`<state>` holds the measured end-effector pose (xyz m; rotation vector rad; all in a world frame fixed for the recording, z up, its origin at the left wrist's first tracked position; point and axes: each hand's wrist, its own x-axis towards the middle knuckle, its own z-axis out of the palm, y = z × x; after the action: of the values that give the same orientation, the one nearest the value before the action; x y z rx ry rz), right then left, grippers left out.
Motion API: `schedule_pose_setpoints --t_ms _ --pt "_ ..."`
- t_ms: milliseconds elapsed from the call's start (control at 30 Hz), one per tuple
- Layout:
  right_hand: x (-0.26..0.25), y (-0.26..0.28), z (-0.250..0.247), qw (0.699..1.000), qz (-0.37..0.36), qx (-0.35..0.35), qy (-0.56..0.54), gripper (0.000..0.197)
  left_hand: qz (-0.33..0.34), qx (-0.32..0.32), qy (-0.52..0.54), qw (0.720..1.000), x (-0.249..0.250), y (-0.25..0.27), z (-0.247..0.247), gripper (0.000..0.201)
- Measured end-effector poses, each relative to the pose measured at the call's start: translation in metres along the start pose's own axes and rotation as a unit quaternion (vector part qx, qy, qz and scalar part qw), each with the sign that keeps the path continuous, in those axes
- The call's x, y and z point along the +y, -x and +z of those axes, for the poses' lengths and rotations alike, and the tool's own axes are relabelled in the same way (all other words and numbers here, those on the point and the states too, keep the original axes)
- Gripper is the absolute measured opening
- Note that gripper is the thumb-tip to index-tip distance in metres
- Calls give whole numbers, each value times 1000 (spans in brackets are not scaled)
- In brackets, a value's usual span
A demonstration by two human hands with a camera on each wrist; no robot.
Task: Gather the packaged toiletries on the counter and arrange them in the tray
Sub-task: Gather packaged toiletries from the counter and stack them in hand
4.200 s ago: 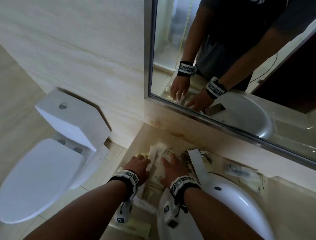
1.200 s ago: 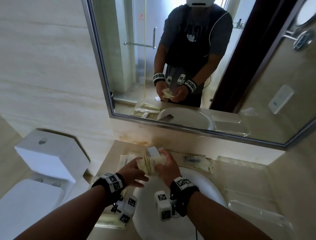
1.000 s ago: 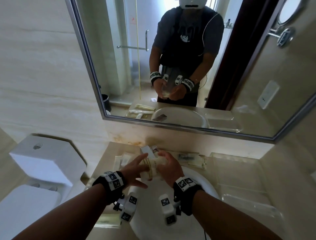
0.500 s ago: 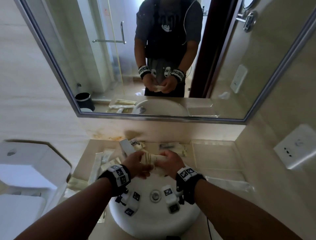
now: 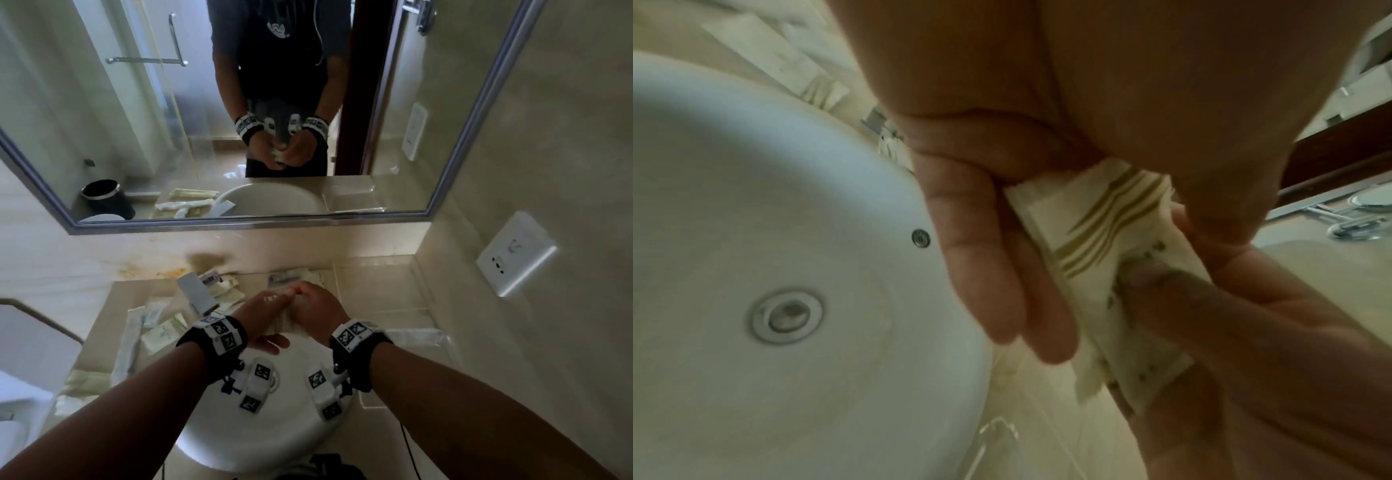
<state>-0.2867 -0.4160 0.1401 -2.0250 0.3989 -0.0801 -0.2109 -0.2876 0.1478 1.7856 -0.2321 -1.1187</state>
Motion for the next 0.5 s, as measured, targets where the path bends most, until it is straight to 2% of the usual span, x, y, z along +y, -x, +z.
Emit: schedule_pose_setpoints --t_ms 167,367,500 --pt "19 8 -13 999 -17 25 16 43 38 -11 2 999 7 -13 26 35" --pt "36 14 -35 996 46 39 -61 18 40 28 30 998 6 -20 35 38" --pt "32 13 -37 992 74 89 -59 15 35 40 34 998 11 -25 45 48"
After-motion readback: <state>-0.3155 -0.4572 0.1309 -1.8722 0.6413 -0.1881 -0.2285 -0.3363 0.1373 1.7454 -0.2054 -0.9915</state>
